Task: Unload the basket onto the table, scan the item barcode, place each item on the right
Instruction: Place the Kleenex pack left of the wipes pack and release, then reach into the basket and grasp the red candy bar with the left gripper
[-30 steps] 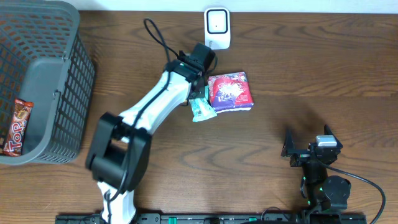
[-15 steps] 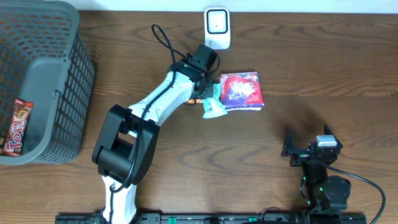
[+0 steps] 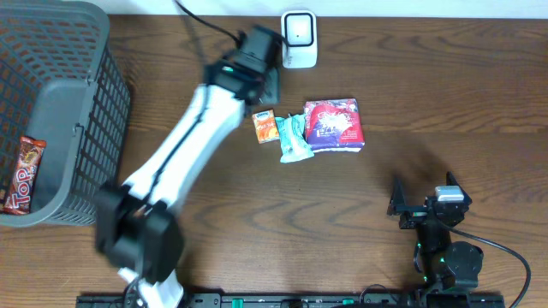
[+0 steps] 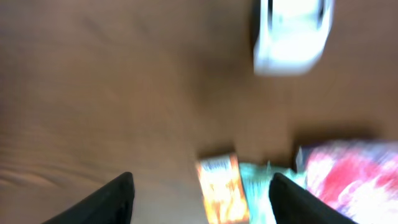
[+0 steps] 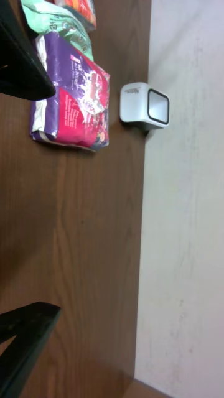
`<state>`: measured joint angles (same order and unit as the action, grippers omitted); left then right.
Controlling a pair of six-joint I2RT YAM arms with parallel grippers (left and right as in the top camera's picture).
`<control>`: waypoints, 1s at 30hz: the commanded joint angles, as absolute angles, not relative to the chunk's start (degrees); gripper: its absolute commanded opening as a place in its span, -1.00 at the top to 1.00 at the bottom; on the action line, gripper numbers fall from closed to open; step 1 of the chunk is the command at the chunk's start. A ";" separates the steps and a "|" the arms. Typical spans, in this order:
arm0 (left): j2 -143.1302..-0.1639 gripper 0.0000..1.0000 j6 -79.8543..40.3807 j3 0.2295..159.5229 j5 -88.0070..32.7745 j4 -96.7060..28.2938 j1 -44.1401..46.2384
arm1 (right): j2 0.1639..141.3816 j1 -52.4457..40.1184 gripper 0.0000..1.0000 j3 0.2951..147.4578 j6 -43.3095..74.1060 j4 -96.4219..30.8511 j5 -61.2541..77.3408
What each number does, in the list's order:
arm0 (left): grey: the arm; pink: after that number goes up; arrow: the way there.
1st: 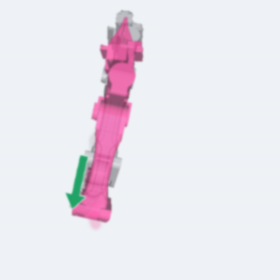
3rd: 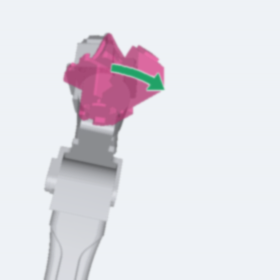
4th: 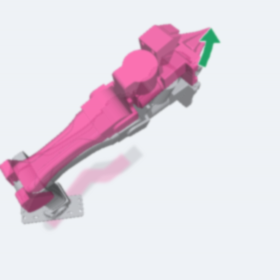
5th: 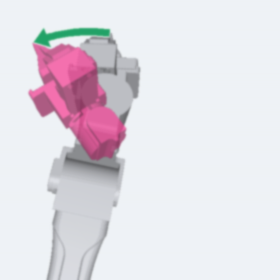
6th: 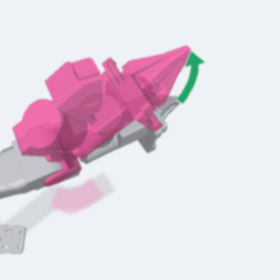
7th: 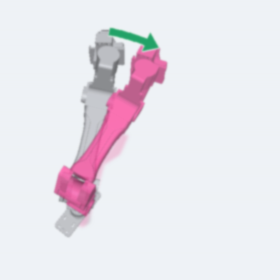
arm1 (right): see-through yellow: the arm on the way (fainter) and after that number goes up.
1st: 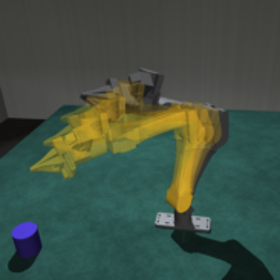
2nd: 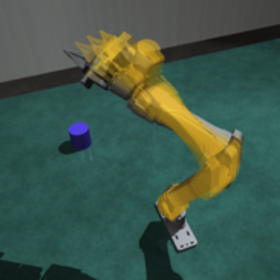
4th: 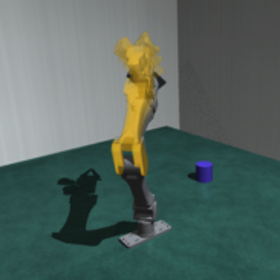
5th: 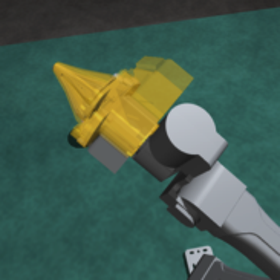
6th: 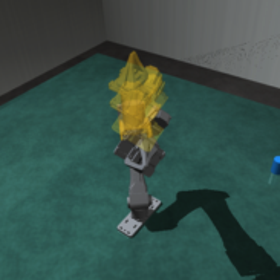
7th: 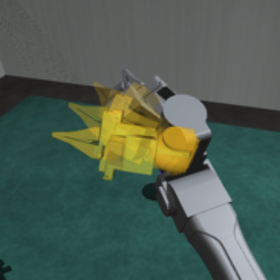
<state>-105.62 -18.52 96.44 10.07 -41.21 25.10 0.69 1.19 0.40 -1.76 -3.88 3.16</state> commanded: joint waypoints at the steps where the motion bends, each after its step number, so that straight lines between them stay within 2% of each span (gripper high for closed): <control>1: -94.41 -0.52 -17.58 98.98 20.86 -39.90 18.76 | 0.32 0.43 -0.98 0.30 -2.22 -4.10 3.11; 4: -90.61 -0.74 -17.63 98.98 26.24 -39.79 11.31 | 0.32 0.43 -0.99 0.30 -2.22 -4.08 3.11; 6: -89.41 -0.97 -17.65 98.98 26.63 -40.05 4.56 | 0.32 0.43 -0.99 0.30 -2.22 -4.08 3.09; 12: -90.21 -0.96 -17.72 98.52 25.78 -43.86 -14.13 | 0.32 0.43 -0.98 0.30 -2.22 -4.10 3.11; 17: -90.65 -0.96 -17.61 95.90 24.62 -48.60 -24.60 | 0.32 0.43 -0.98 0.30 -2.22 -4.10 3.09; 21: -90.78 -0.96 -15.42 91.22 23.66 -47.40 -30.02 | 0.32 0.43 -0.98 0.30 -2.22 -4.10 3.11; 26: -92.23 -0.96 -0.89 81.71 13.50 -40.27 -35.53 | 0.32 0.43 -0.99 0.30 -2.22 -4.10 3.11; 30: -94.61 -0.97 0.49 77.12 12.34 -32.93 -38.26 | 0.32 0.43 -0.99 0.30 -2.22 -4.10 3.09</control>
